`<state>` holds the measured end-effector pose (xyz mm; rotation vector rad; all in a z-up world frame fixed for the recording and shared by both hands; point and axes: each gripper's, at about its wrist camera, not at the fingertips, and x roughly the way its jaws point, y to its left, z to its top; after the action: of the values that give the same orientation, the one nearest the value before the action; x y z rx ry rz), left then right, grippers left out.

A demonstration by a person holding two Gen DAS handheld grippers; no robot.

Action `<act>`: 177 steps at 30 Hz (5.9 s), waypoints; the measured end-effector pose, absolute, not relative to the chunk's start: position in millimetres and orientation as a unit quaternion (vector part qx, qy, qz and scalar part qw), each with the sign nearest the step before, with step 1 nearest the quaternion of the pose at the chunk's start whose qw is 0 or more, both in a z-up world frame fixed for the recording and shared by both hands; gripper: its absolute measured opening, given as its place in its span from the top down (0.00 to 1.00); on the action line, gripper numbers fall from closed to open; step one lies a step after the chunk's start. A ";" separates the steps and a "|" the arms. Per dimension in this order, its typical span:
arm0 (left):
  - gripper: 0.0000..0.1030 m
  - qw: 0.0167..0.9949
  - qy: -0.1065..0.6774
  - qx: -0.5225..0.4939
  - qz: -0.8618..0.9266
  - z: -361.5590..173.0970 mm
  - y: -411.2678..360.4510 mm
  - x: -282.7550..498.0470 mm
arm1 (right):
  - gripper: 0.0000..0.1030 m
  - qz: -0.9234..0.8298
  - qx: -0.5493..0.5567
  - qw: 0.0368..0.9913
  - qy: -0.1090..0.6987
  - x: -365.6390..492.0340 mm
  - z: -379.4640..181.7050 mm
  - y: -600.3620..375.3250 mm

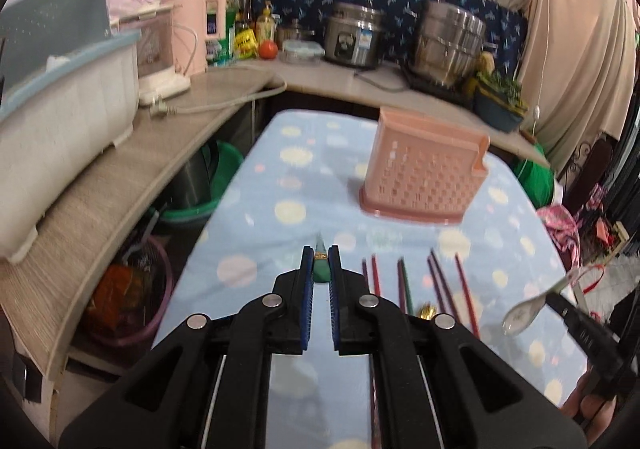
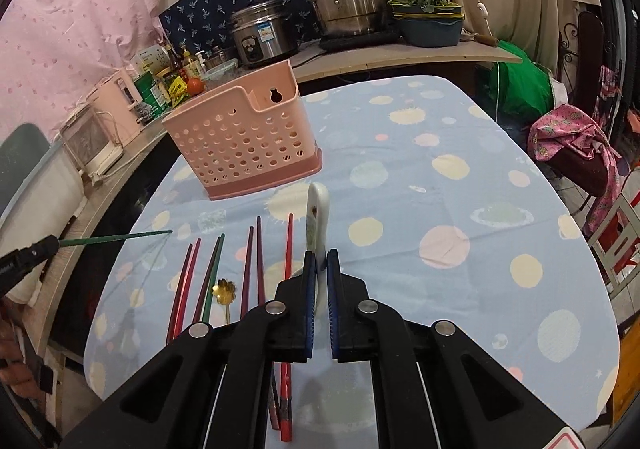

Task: Organize utensils
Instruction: 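Lift the spoon and green chopstick and carry both over the pink basket, then open the left tool to drop the chopstick in the basket while the right releases the spoon, then move both open tools back down to the chopsticks on the table, then grasp a dark maroon chopstick with the left tool while the right grasps a red chopstick, then lift both chopsticks and lower them tip-first into the pink basket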

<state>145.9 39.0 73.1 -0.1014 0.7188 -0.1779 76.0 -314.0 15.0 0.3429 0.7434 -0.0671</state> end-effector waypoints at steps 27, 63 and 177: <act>0.93 0.976 0.158 -0.077 -0.129 267.1 -25.2 276.2 | 0.94 -0.006 0.183 0.938 0.295 263.8 93.1 -341.7; 0.45 0.958 0.269 -0.043 -0.087 134.5 -9.9 252.9 | 0.79 -0.001 0.158 0.929 0.336 186.9 52.2 -320.6; 0.93 0.899 0.419 -0.021 -0.121 10.9 13.3 84.4 | 0.93 0.002 0.125 0.928 0.352 25.2 20.6 -280.6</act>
<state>84.4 13.3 10.9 -0.0433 0.8681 -0.2514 25.2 -280.6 20.6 0.2560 0.7206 0.0032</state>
